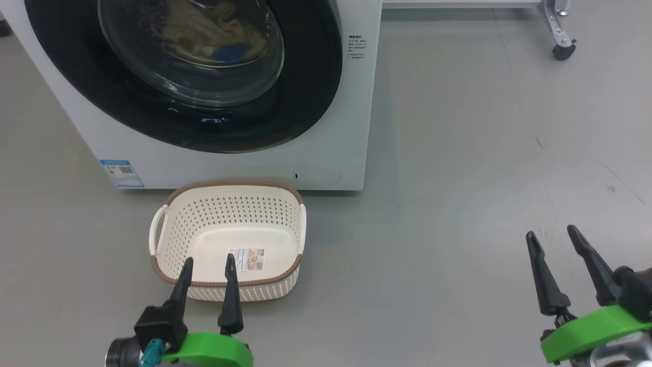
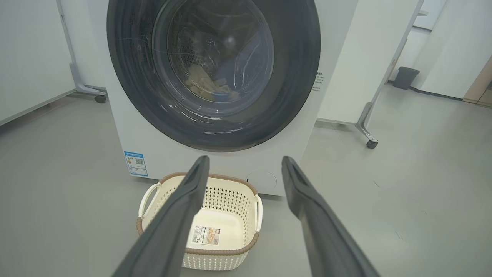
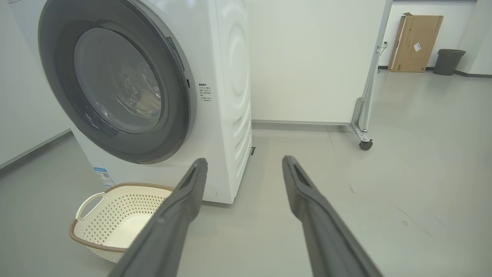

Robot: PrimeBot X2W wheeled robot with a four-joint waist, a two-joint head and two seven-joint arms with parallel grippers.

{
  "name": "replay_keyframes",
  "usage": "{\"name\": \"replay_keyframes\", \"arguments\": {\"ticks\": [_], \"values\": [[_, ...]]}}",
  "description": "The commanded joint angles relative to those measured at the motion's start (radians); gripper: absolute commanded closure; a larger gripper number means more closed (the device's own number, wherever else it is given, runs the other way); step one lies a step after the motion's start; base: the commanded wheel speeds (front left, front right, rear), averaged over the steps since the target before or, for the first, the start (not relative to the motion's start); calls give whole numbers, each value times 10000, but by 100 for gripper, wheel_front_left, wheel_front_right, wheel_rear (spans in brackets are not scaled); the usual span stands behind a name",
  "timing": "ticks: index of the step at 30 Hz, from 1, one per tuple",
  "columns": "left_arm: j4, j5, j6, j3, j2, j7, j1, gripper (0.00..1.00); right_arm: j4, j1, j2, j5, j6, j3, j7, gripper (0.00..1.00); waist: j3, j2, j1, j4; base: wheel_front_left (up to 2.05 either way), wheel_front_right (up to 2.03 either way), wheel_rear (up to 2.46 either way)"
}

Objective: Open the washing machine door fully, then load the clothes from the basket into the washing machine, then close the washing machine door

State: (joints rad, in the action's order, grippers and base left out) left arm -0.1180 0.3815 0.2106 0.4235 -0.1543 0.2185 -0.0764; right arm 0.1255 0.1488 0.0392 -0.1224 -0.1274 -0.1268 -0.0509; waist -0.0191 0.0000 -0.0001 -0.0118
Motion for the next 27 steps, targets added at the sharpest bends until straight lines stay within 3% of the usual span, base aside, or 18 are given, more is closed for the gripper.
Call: {"name": "replay_keyframes", "arguments": {"ticks": [1,26,27], "values": [[399,-9,73,-353,-175,19,-344,0,389,-320,111,-99,-33,169,12,0,-45,0,1,6,0,0,0],[374,-110,257,-165,-264,-23,-494,0,207,-345,110,-263,-33,365,-59,0,-171,0,1,175,0,0,0],[72,-42,203,173,-101,-47,-17,100,-93,-2,-4,-275,0,144,-6,100,-182,0,1,184,0,0,0]]}}
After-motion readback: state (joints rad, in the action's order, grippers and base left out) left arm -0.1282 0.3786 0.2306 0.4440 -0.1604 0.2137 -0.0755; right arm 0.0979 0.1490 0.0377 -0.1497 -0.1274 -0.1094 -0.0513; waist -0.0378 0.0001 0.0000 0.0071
